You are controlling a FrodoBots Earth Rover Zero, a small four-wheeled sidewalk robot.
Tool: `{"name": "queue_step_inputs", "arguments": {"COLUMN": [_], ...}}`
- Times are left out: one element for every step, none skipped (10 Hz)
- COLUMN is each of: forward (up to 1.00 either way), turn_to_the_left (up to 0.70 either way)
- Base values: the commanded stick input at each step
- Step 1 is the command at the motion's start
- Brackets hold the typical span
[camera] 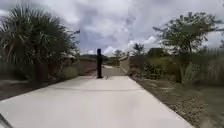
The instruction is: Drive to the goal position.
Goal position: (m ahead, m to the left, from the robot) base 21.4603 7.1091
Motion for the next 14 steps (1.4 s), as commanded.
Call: {"name": "queue_step_inputs", "arguments": {"forward": [0.85, 0.85, 0.85, 0.85, 0.85, 0.85, 0.85, 0.85, 0.85, 0.85, 0.85, 0.85, 0.85, 0.85], "turn_to_the_left": [0.0, 0.0, 0.0, 0.0, 0.0, 0.0, 0.0, 0.0, -0.09, -0.34, -0.34, -0.26, 0.0, 0.0]}}
